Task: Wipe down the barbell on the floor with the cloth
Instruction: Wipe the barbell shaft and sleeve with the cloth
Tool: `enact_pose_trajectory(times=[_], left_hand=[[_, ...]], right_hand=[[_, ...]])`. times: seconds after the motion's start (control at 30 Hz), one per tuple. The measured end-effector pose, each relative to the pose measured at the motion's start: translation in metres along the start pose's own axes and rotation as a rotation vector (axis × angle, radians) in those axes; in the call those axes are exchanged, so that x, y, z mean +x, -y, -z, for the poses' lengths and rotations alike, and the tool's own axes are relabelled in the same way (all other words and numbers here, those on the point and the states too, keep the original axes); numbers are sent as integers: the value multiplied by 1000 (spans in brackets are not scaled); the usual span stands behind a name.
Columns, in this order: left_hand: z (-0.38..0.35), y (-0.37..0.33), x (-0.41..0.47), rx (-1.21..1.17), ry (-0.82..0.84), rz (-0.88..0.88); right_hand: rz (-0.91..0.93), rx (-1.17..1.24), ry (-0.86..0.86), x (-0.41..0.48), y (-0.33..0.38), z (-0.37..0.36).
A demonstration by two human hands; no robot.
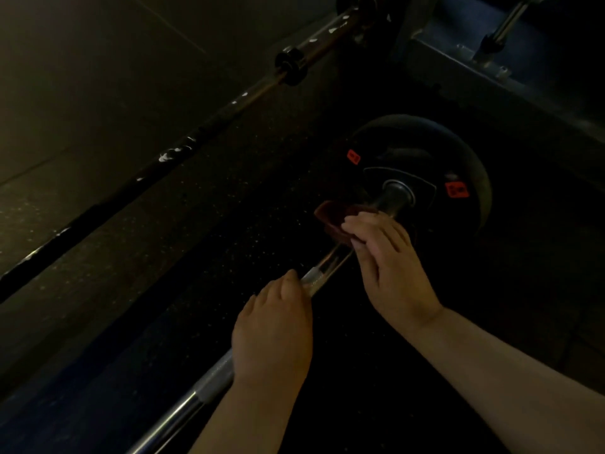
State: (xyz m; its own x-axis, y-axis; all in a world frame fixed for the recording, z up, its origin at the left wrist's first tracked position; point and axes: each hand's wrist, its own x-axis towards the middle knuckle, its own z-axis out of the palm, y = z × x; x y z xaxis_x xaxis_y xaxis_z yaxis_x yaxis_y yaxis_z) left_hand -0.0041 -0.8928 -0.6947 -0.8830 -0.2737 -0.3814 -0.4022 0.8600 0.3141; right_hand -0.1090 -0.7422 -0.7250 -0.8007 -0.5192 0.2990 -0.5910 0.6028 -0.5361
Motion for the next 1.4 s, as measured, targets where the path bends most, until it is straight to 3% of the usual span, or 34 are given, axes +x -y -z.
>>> enact_pose_trajectory(times=[0.13,0.27,0.33,0.43,0.5,0.6,0.67,0.7,0.77,0.87,0.9,0.97,1.03,1.07,1.17,1.27,1.33,1.4], left_hand=[[2,16,-21,19,4,27],[-2,21,-21,-15,31,15],[-4,25,-23,15,17,50],[-4,34,-29,23,25,80],[-3,40,-34,-9,27,63],[-3,46,-42,-14,20,60],[-5,49,-47,18,14,85],[-5,51,-49,28,18,94],[-6,57,-54,41,35,95],[-5,72,-62,27,42,96],[-5,76,-67,18,43,96],[-6,83,-73,11,35,97],[-6,85,-79,21,18,125],[-7,86,-81,29,15,140],[-9,92,-91,51,31,156],[-12,103,-100,38,19,152],[-14,109,-102,2,5,139],[-16,112,-102,-39,0,130]], right_hand=[[267,-197,304,-5,4,-5],[-116,-118,109,-10,35,-26],[-184,-55,104,-27,61,-41],[70,-34,294,-43,67,-37],[178,-95,328,-29,44,-28],[-107,-20,186,-14,36,-29],[-252,53,181,-26,63,-46],[-235,53,217,-36,80,-53],[-19,40,313,-55,98,-60],[257,-37,432,-46,75,-52],[238,-50,425,-39,65,-51],[18,20,325,-33,62,-53],[-174,28,221,-45,89,-65],[-183,2,218,-55,107,-71],[139,15,379,-78,129,-75],[374,-76,499,-50,97,-58],[259,-97,439,-29,74,-52],[-20,-67,317,-15,57,-44]])
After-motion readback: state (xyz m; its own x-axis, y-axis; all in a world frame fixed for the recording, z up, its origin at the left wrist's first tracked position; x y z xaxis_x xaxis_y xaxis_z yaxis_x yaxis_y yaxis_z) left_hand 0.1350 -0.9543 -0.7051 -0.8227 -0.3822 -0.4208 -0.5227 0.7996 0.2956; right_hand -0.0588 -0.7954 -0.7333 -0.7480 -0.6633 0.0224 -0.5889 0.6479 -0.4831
